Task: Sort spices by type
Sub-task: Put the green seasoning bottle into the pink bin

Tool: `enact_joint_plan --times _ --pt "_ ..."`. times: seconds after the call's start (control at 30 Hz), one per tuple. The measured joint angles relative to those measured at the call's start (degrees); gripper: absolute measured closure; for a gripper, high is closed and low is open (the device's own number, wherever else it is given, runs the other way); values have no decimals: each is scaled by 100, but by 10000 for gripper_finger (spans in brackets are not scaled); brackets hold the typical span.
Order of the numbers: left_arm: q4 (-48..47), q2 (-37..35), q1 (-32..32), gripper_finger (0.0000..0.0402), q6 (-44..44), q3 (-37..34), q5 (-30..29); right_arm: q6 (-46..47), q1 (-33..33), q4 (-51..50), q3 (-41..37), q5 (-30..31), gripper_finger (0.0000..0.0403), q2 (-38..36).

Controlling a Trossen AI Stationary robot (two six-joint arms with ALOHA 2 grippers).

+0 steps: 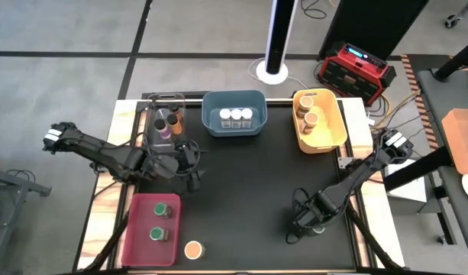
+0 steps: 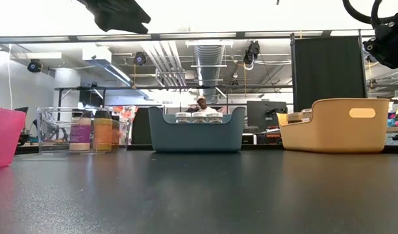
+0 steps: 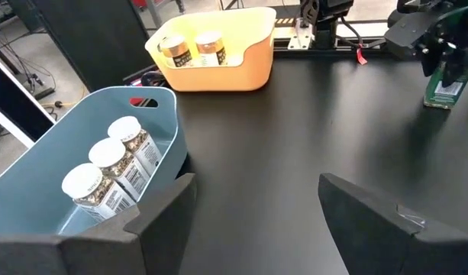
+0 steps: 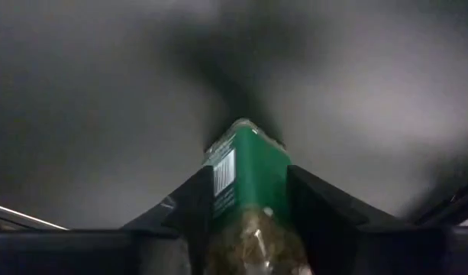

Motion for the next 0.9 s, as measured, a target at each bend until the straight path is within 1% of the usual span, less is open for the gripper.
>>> enact_joint_plan --times 0.13,0.23,0.33,0.4,0.5,0.6,0.7,0.8,0.9 --pt "0 0 0 141 -14 0 -4 -152 0 3 2 9 295 0" --pt "0 0 1 141 -25 -2 -4 -423 -15 -9 2 181 327 0" --pt "0 0 4 141 -25 -2 -6 -736 -84 -70 27 384 349 -1" --pt "2 0 4 141 -25 -2 -8 -1131 -162 -204 109 430 357 -2" --pt "4 0 4 141 -32 -2 -8 -1981 -262 -815 428 454 361 -4" --pt "39 0 2 141 -133 -4 -8 -2905 -279 -1806 963 477 354 -11" --pt "149 1 2 141 -374 -6 -8 -3729 -137 -2659 1502 527 344 -48" --pt "259 81 -5 141 -608 -7 -15 -4350 138 -2870 1843 537 331 -136" --pt "467 189 -55 141 -620 -9 -15 -4621 464 -2836 2030 553 308 -149"
